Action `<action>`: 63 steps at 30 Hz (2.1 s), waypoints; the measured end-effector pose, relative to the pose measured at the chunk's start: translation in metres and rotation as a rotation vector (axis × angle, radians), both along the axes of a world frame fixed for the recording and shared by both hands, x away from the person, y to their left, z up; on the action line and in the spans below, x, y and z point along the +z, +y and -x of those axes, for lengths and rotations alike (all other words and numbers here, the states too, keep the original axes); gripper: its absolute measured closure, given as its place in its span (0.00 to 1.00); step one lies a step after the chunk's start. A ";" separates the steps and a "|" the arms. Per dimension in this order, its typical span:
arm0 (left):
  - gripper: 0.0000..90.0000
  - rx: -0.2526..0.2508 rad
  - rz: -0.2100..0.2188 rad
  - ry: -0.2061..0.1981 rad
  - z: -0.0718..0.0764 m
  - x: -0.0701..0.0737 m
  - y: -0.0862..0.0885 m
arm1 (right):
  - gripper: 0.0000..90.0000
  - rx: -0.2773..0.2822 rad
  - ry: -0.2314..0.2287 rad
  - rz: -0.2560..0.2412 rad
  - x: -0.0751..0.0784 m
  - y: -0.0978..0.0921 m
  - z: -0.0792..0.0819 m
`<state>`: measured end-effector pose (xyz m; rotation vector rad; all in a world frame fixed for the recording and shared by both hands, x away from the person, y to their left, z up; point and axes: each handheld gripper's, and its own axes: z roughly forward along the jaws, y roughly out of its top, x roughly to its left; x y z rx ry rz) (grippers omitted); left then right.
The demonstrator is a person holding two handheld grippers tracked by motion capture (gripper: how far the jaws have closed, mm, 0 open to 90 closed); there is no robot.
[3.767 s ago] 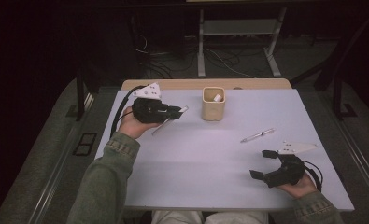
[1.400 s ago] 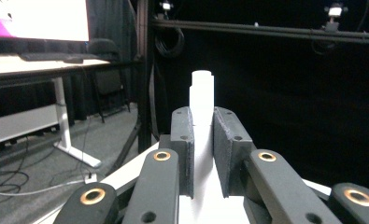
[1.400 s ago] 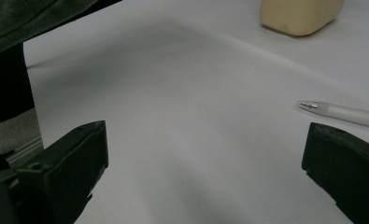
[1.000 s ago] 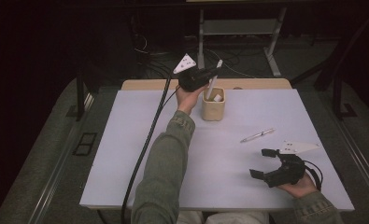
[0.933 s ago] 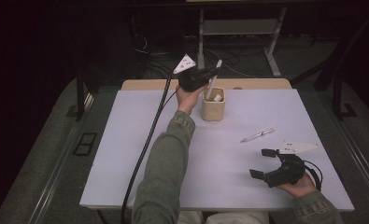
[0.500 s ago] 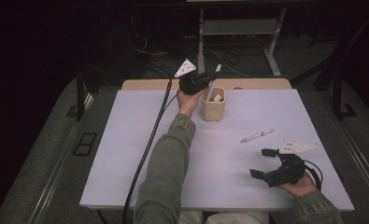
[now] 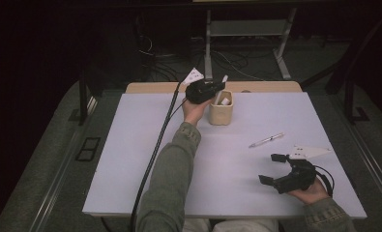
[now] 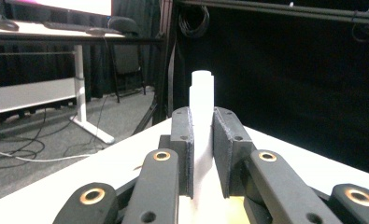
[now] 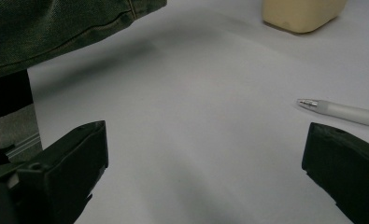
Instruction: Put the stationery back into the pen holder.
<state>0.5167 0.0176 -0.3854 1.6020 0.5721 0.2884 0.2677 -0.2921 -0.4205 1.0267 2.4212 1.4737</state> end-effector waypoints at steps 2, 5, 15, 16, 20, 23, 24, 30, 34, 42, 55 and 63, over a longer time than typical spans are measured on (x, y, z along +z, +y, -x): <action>0.86 0.002 -0.012 0.012 0.001 -0.001 0.000 | 0.00 0.001 0.001 0.000 0.000 0.000 0.000; 0.83 -0.003 -0.012 0.028 0.001 -0.002 0.000 | 0.00 -0.002 -0.002 0.002 0.000 0.000 0.000; 0.51 0.001 -0.041 0.079 0.013 0.010 0.012 | 0.00 -0.005 0.000 0.001 0.000 0.000 0.000; 0.46 0.005 -0.054 0.081 0.015 0.012 0.013 | 0.00 -0.007 -0.004 0.002 0.000 0.000 0.000; 0.40 -0.018 -0.071 0.069 0.026 0.021 0.021 | 0.00 -0.007 0.000 0.003 0.000 0.000 0.000; 0.30 -0.034 -0.076 0.087 0.033 0.028 0.028 | 0.00 -0.005 0.006 0.002 -0.001 0.000 0.000; 0.27 -0.035 -0.085 0.093 0.036 0.030 0.030 | 0.00 -0.006 0.007 0.003 -0.001 0.000 0.001; 0.09 -0.030 -0.100 0.114 0.048 0.041 0.043 | 0.00 -0.010 0.007 0.005 -0.001 0.000 0.001; 0.00 -0.023 -0.126 0.125 0.057 0.044 0.051 | 0.00 -0.009 0.008 0.005 -0.001 -0.001 0.001; 0.00 -0.030 -0.140 0.147 0.074 0.035 0.065 | 0.00 -0.011 0.007 0.004 -0.001 -0.001 0.001; 0.00 -0.034 -0.164 0.165 0.103 0.030 0.086 | 0.00 -0.013 0.006 0.005 -0.001 -0.001 0.001; 0.00 -0.045 -0.175 0.164 0.121 0.029 0.095 | 0.00 -0.014 0.007 0.005 -0.001 -0.001 0.001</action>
